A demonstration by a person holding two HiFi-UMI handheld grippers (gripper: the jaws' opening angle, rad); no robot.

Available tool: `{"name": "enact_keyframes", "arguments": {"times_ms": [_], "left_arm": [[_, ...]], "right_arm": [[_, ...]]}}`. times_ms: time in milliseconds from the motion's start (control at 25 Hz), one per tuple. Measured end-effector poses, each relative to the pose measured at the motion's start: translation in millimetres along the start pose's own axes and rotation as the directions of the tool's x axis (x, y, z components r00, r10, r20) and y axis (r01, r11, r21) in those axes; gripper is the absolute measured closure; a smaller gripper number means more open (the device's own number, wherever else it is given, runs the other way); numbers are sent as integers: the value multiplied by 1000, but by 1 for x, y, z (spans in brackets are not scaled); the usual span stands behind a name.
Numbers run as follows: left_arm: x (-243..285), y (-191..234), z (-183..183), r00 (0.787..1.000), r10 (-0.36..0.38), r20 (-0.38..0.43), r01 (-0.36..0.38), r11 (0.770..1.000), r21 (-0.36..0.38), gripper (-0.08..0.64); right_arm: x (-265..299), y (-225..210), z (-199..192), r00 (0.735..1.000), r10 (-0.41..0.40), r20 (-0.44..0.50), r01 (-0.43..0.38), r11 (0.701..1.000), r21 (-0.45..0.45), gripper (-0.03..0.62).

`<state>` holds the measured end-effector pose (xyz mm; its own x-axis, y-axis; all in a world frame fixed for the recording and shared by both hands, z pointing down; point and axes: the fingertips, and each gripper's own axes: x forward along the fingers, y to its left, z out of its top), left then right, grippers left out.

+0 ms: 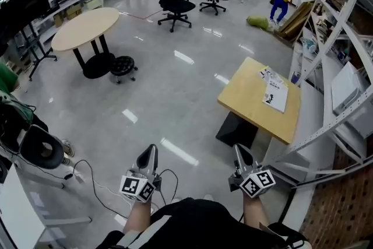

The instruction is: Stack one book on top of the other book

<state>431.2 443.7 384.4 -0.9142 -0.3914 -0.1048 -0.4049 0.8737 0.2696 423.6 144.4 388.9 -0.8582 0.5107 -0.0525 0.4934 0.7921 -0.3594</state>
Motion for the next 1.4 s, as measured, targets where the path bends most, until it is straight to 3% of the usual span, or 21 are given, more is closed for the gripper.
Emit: {"name": "enact_keyframes", "arguments": {"times_ms": [160,400,480,600,840,1240,1400], "left_arm": [[25,-21,-7,992,-123,-26,123,992,-18,558],[54,-53,-18,957,-282,-68,280,959,-29,558],[69,-69,-15,939,-337,-65,336,941,-34,558],[99,-99,-7,911,-411,-38,412,911,23,559],[131,-148,-24,883,-468,-42,470,879,81,558],[181,-230,-62,846,-524,-95,529,848,41,558],[199,-260,-79,847,-516,-125,522,853,18,558]], "right_arm": [[-35,-13,4,990,-137,28,137,990,-13,586],[-80,-18,20,954,-280,107,284,958,-23,586],[-95,-30,27,939,-323,121,330,943,-37,586],[-111,-58,40,920,-365,142,376,925,-53,586],[-125,-103,64,895,-399,200,420,905,-75,586],[-161,-179,64,863,-466,196,485,873,-61,586],[-184,-208,73,853,-487,191,507,859,-73,586]]}}
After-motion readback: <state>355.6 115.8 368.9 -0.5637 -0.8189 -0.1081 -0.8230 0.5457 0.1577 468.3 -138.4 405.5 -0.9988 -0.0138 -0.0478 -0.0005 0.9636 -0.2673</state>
